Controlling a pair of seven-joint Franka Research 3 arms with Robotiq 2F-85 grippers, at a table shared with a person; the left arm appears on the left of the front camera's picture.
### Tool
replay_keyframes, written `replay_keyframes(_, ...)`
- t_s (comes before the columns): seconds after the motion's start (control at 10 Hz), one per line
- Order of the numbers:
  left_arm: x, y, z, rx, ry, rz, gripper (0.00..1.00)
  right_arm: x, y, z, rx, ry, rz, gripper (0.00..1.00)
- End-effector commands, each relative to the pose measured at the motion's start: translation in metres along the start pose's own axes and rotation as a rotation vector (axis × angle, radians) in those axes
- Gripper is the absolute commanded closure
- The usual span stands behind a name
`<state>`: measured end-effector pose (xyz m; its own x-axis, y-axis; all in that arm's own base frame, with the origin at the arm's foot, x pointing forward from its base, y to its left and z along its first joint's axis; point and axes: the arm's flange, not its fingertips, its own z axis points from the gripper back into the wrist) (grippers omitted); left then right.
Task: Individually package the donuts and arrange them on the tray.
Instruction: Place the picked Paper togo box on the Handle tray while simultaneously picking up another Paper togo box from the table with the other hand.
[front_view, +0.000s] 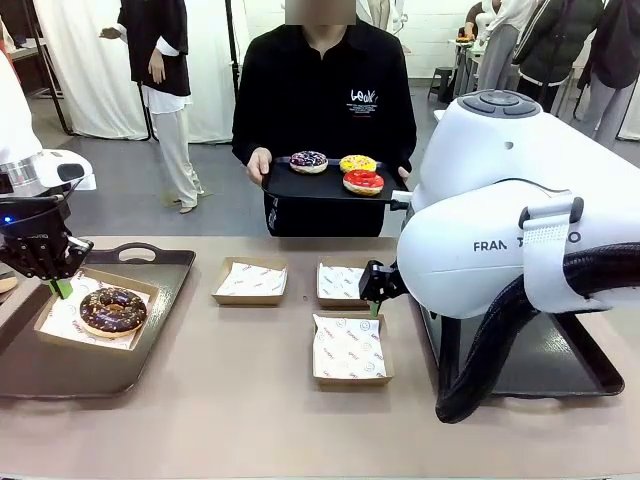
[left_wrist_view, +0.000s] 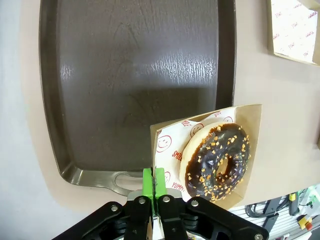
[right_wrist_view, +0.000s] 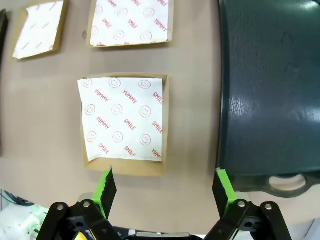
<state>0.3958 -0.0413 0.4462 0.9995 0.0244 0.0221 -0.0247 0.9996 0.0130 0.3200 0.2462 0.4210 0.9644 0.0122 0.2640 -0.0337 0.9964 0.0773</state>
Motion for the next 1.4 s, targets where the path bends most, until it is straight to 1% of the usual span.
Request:
replay_keyframes(0.0, 0.000, 0.000, 0.000, 0.000, 0.000, 0.000, 0.99, -0.001, 0.001, -0.001, 0.007, 0.007, -0.005, 0.00)
replay_keyframes(0.1, 0.001, 0.002, -0.009, 0.038, -0.006, -0.015, 0.99, -0.003, 0.002, -0.014, 0.029, 0.048, -0.015, 0.00)
replay_keyframes(0.2, 0.000, 0.003, -0.013, 0.051, -0.008, -0.028, 0.99, -0.004, 0.003, -0.025, 0.024, 0.082, -0.042, 0.00)
replay_keyframes(0.3, -0.002, 0.004, -0.019, 0.077, -0.011, -0.042, 0.99, -0.004, 0.004, -0.035, 0.030, 0.101, -0.059, 0.00)
replay_keyframes(0.5, -0.001, 0.007, -0.030, 0.068, -0.020, -0.075, 0.99, -0.001, 0.006, -0.059, 0.033, 0.146, -0.074, 0.00)
replay_keyframes(0.8, -0.002, 0.011, -0.044, 0.082, -0.009, -0.078, 0.99, -0.001, 0.008, -0.089, 0.037, 0.173, -0.068, 0.00)
replay_keyframes(1.1, -0.004, 0.013, -0.055, 0.094, 0.001, -0.078, 0.99, 0.001, 0.010, -0.102, 0.060, 0.156, -0.028, 0.00)
replay_keyframes(1.2, -0.004, 0.013, -0.057, 0.088, 0.001, -0.078, 0.99, 0.003, 0.009, -0.105, 0.050, 0.143, -0.019, 0.00)
replay_keyframes(1.3, -0.005, 0.013, -0.056, 0.085, -0.005, -0.083, 0.99, 0.007, 0.009, -0.107, 0.026, 0.111, -0.016, 0.00)
